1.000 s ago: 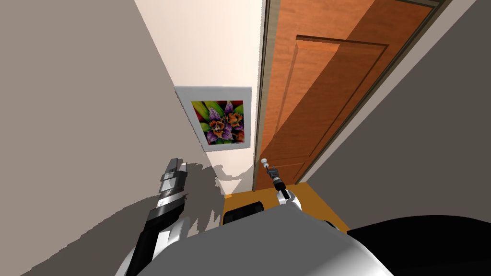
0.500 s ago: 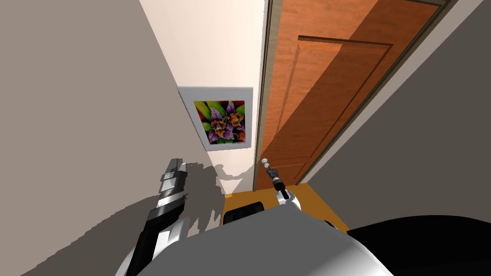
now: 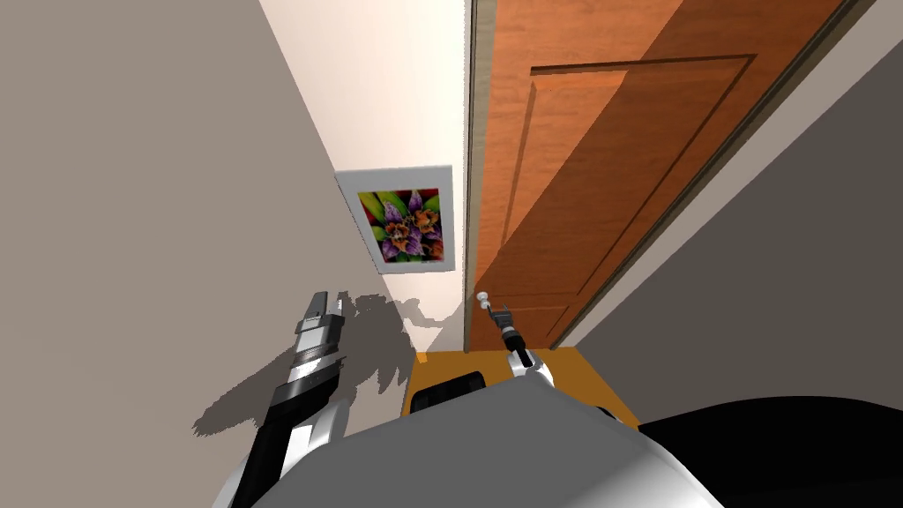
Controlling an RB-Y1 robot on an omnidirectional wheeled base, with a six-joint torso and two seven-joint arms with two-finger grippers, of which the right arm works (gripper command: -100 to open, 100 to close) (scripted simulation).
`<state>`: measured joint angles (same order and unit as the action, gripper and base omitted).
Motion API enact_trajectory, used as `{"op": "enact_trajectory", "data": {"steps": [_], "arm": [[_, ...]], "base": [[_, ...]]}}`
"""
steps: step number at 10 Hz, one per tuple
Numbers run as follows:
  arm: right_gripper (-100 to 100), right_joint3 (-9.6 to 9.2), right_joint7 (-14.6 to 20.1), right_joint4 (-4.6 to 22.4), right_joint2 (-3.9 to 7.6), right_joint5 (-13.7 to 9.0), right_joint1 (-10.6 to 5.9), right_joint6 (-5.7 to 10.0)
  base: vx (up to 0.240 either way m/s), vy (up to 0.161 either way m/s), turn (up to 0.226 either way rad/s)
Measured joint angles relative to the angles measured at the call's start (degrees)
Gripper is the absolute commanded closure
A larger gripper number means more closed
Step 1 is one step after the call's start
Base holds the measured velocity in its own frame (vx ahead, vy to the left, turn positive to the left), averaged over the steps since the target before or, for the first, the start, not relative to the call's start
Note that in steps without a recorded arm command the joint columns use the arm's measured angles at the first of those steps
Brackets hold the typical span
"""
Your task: Pull the door open
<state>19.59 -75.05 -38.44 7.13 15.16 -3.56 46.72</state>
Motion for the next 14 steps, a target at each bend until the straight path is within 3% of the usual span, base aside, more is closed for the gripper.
{"op": "enact_trajectory", "data": {"steps": [1,3,5,9,10,13,14], "arm": [[-100,0.07,-1.09,0.21,0.01,-0.68,-0.26,-0.11],[-100,-0.49,-3.19,-1.99,-0.87,-1.96,0.24,-1.64],[-100,-0.91,-5.92,-0.64,-1.66,-3.61,-1.19,-0.97],[-100,-2.36,-10.32,-2.92,-5.25,-6.48,-1.38,-2.32],[-100,-2.38,-11.39,-1.81,-5.94,-7.27,-2.25,-2.11],[-100,-3.12,-13.41,-3.7,-8.76,-8.6,-1.53,-2.85],[-100,-3.17,-13.5,-3.9,-8.87,-8.62,-1.41,-3.05]], "base": [[-0.07,-0.022,0.212],[-0.062,0.001,0.138],[-0.067,0.03,0.057],[-0.126,0.015,-0.115],[-0.137,-0.013,-0.21],[-0.145,0.002,-0.096],[0.087,-0.007,0.162]]}}
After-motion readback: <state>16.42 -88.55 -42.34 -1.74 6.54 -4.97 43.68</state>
